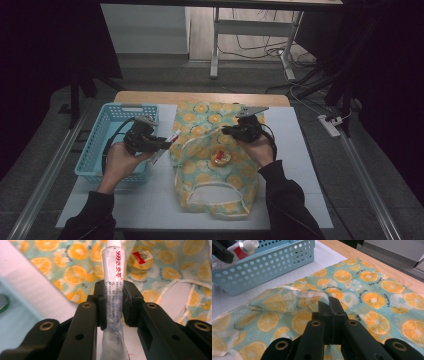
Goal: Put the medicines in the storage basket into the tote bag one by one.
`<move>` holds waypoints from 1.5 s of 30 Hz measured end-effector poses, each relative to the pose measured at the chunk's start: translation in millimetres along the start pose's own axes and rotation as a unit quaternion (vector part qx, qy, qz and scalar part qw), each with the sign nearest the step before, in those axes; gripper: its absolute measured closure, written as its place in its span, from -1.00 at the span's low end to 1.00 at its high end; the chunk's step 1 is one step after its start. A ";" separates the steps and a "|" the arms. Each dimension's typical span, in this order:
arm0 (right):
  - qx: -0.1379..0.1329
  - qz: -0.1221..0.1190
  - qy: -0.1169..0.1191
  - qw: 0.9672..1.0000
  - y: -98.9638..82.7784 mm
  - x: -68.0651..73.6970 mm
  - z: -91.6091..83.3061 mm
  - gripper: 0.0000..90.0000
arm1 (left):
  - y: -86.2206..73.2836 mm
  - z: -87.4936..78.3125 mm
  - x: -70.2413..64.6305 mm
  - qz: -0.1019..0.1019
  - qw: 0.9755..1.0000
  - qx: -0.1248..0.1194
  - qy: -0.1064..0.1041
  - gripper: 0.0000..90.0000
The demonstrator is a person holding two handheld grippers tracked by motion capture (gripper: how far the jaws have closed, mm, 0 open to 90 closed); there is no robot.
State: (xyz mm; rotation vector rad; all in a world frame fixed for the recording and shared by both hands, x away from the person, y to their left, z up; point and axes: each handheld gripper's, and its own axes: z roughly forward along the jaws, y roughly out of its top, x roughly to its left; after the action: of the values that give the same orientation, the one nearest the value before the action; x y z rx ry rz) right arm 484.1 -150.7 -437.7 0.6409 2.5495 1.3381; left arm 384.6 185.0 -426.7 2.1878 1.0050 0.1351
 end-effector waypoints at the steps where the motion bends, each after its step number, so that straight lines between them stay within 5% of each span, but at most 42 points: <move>1: -0.001 0.000 -0.001 1.000 0.1 0.1 -0.1 1.00 | 1.3 1.5 -2.3 0.002 1.000 0.000 -0.002 0.68; 28: -0.004 -0.002 0.000 1.000 1.1 0.9 -0.9 1.00 | 37.3 59.4 -47.1 0.056 0.997 0.019 -0.054 0.68; 45: -0.007 -0.002 0.000 1.000 1.9 2.2 -0.9 1.00 | 48.6 99.7 -53.9 0.060 0.997 0.034 -0.043 0.68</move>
State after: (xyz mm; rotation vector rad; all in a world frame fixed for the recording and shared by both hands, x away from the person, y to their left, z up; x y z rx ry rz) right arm 482.4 -149.4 -435.5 0.6330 2.5376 1.3542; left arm 414.1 69.6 -458.8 2.2958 0.8409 0.0626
